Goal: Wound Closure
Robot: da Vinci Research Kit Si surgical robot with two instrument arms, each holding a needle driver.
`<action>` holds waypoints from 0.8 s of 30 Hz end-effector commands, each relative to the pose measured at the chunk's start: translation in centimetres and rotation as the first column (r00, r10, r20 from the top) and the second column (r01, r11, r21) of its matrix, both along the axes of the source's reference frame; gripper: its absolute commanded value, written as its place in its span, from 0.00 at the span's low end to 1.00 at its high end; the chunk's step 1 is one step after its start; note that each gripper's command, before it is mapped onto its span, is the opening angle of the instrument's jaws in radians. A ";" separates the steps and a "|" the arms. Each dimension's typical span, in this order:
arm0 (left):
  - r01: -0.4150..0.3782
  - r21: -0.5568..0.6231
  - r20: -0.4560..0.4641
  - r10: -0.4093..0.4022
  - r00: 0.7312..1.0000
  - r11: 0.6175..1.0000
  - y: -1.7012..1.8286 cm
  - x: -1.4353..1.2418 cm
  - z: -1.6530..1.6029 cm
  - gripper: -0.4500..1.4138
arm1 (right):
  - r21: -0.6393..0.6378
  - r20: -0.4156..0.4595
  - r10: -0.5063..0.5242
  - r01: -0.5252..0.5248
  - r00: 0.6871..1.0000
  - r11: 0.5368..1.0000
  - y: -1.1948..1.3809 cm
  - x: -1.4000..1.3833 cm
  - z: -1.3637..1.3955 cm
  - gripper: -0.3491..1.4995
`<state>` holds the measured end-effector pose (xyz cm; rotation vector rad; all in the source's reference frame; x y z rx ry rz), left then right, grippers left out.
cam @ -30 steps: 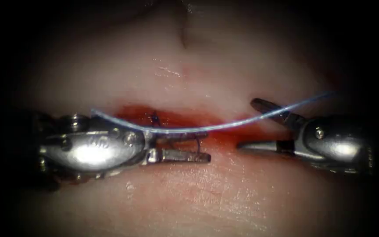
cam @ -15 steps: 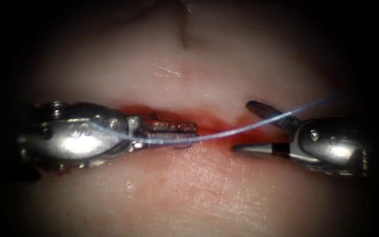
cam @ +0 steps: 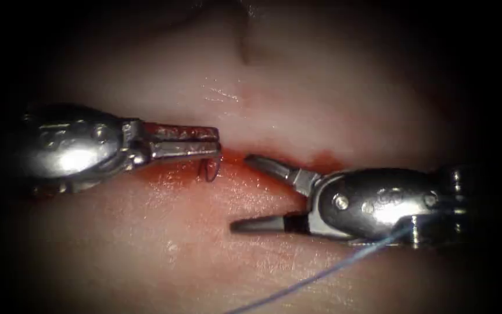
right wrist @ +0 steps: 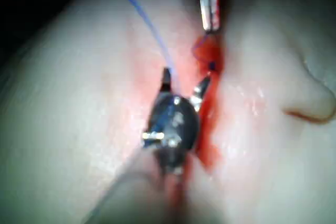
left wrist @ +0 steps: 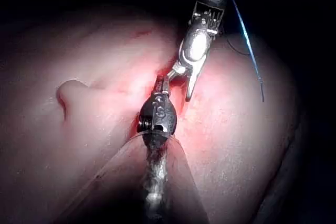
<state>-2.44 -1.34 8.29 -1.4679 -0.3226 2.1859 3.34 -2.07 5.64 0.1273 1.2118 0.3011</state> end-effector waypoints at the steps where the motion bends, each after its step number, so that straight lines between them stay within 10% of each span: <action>1: 0.000 0.003 0.000 0.000 1.000 1.000 -0.05 -0.03 0.06 0.00 | -0.002 0.000 0.002 -0.002 1.000 1.000 -0.07 0.18 0.05 0.98; 24: -0.005 -0.015 -0.006 0.005 1.000 1.000 -0.07 0.09 0.01 0.00 | -0.012 0.014 0.071 -0.071 0.997 0.997 0.14 0.88 0.18 0.98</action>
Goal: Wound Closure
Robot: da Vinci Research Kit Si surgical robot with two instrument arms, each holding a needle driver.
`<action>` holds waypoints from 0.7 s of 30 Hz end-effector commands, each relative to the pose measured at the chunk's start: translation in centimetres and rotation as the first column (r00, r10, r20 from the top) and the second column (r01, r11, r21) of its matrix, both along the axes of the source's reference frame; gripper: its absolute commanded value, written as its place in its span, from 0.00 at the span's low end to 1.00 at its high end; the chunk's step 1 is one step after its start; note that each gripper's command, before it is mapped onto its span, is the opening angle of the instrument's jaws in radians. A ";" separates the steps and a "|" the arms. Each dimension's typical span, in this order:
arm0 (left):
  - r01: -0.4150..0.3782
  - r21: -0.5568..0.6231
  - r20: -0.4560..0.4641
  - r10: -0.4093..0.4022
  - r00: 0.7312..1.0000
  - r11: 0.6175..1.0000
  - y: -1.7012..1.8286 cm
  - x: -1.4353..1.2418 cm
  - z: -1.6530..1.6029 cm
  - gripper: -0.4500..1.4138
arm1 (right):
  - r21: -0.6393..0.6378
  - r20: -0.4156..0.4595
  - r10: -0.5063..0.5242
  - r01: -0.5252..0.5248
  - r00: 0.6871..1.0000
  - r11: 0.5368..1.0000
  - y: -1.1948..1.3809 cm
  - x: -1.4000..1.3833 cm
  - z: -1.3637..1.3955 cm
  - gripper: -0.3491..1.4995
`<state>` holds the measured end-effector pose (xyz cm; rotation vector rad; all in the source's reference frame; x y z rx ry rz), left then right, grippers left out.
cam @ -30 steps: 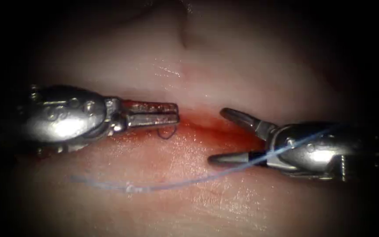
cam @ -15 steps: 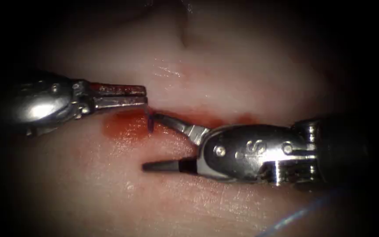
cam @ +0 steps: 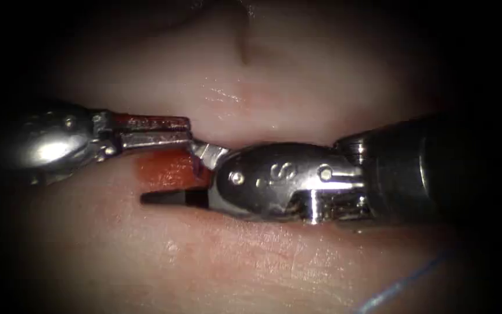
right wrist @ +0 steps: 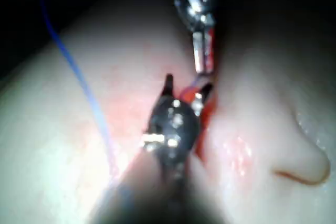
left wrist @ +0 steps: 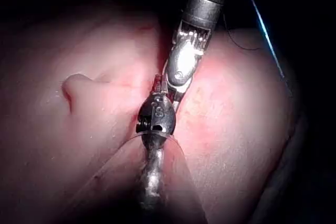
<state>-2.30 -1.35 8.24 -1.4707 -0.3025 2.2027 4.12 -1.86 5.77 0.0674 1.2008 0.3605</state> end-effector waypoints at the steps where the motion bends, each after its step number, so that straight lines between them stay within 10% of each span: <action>1: -0.001 0.004 0.001 0.001 1.000 1.000 -0.06 -0.05 0.06 0.00 | 0.001 -0.004 -0.005 0.005 1.000 1.000 -0.07 0.12 0.04 0.98; 13: 0.001 0.005 0.000 -0.001 1.000 1.000 -0.07 -0.06 0.04 0.00 | -0.008 -0.007 -0.014 0.013 1.000 1.000 -0.08 0.13 0.10 0.90; 17: 0.001 0.005 0.000 -0.001 1.000 1.000 -0.07 -0.06 0.04 0.00 | -0.029 -0.050 -0.088 0.087 0.995 0.996 -0.11 0.08 0.09 0.00; 21: 0.002 0.008 0.000 -0.002 1.000 1.000 -0.07 -0.07 0.01 0.00 | -0.064 -0.019 -0.104 0.103 0.994 0.993 -0.10 0.06 0.05 0.00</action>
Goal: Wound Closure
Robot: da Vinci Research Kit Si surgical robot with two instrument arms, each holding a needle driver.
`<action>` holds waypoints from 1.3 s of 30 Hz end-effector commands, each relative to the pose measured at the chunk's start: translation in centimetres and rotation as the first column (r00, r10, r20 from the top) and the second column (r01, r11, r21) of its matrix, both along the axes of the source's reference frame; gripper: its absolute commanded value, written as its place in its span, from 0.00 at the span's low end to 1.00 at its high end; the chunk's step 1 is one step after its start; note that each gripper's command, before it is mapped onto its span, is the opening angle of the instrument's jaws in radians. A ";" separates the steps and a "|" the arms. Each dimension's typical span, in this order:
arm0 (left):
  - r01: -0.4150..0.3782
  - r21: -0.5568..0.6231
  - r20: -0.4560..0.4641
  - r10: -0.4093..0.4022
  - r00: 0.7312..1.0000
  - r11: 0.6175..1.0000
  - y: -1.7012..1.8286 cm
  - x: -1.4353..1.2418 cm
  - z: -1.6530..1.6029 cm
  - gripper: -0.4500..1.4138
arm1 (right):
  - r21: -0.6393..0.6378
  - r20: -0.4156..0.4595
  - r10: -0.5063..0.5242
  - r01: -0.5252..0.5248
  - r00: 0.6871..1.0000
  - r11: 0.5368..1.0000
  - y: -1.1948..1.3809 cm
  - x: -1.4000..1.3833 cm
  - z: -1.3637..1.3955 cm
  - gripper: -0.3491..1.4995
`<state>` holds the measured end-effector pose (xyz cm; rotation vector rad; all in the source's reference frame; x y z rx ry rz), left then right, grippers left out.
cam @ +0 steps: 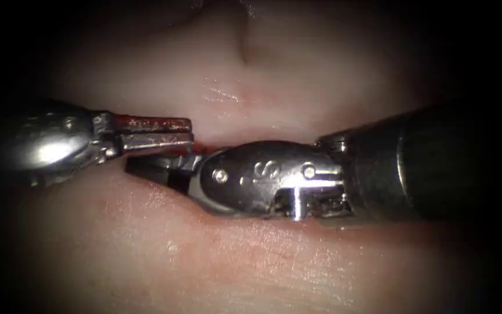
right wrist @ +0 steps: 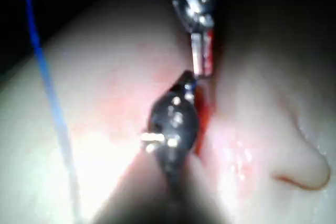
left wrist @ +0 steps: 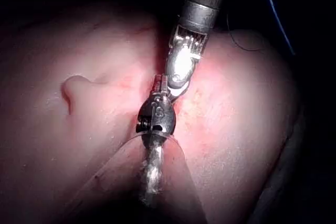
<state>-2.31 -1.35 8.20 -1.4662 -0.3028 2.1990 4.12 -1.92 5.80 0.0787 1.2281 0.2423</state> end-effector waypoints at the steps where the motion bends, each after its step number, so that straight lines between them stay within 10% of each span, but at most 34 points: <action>1: -0.002 0.004 0.002 0.002 1.000 1.000 -0.06 -0.05 0.05 0.00 | -0.023 0.015 -0.011 0.012 1.000 1.000 -0.04 0.06 0.01 0.00; 11: -0.011 -0.002 0.005 0.011 1.000 1.000 -0.03 -0.01 -0.06 0.00 | -0.052 0.025 -0.026 0.027 0.999 0.998 -0.01 0.04 0.02 0.00; 15: -0.011 -0.003 -0.002 0.011 1.000 1.000 0.10 0.21 -0.17 0.00 | 0.019 0.007 0.035 -0.035 0.999 0.999 -0.02 0.02 0.00 0.94; 16: -0.005 -0.007 -0.012 0.005 1.000 1.000 0.15 0.31 -0.21 0.00 | 0.055 -0.002 0.058 -0.057 0.998 0.997 -0.02 -0.01 -0.02 0.99; 28: 0.054 -0.032 -0.086 -0.057 0.995 0.998 0.35 1.08 0.00 0.00 | 0.108 -0.101 0.075 -0.064 0.992 0.992 0.05 -0.59 -0.48 0.99; 39: 0.094 -0.044 -0.149 -0.099 0.984 0.995 0.18 1.22 1.18 0.00 | 0.094 -0.089 0.106 -0.097 0.990 0.991 0.10 -0.69 -0.33 0.96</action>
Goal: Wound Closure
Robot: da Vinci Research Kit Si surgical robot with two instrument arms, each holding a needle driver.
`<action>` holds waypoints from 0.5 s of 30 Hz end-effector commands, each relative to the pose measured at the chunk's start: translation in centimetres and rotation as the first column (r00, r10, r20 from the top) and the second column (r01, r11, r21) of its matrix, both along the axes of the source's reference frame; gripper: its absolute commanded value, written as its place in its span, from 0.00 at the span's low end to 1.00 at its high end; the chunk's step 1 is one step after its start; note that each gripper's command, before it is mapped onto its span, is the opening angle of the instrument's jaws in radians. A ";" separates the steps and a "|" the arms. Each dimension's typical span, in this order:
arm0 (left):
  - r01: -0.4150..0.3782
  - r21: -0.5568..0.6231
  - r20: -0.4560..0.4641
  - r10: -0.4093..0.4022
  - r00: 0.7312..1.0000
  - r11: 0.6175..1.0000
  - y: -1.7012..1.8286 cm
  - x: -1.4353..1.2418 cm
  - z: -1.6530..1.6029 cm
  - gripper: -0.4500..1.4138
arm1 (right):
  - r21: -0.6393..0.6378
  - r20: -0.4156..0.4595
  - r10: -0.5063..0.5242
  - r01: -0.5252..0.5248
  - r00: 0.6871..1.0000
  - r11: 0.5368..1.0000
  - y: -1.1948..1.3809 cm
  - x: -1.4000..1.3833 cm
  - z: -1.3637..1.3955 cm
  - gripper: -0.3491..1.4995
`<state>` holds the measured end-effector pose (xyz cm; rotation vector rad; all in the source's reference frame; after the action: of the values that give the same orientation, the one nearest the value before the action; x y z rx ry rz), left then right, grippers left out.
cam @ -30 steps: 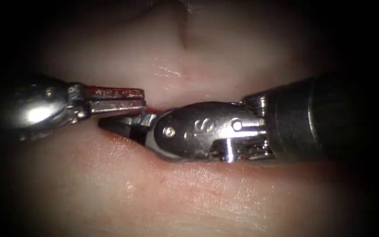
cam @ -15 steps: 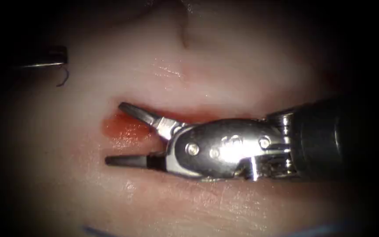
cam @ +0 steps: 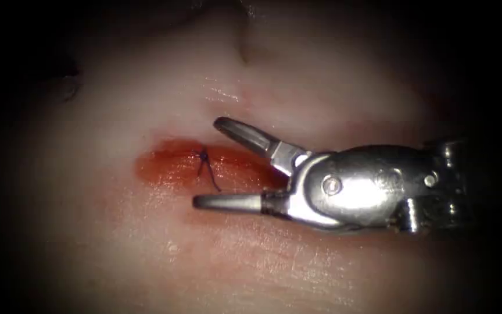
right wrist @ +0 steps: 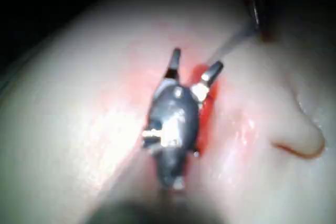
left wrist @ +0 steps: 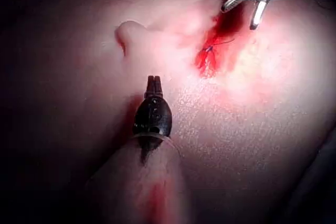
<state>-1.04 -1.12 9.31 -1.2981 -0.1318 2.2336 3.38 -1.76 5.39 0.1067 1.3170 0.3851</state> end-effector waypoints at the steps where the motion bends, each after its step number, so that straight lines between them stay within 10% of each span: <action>1: -0.006 0.011 -0.012 0.006 1.000 1.000 -0.10 -0.05 0.18 0.00 | 0.000 0.006 0.007 -0.007 1.000 1.000 -0.04 0.04 0.09 0.94; 5: -0.022 0.030 -0.050 0.023 0.998 0.999 -0.24 -0.04 0.56 0.00 | -0.003 0.045 0.051 -0.051 0.998 0.999 0.11 0.03 0.19 0.93; 11: -0.024 0.078 -0.061 0.029 0.998 0.997 -0.40 -0.03 0.77 0.56 | -0.016 0.113 0.085 -0.083 0.990 0.996 0.42 0.11 0.47 0.92; 15: -0.037 0.102 -0.065 0.044 0.997 0.994 -0.49 0.02 0.77 0.67 | -0.031 0.169 0.075 -0.071 0.983 0.997 0.55 0.17 0.76 0.92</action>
<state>-0.96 -1.56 10.02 -1.1736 -0.2447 2.2715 3.49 -1.18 6.08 0.0041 1.1543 0.4294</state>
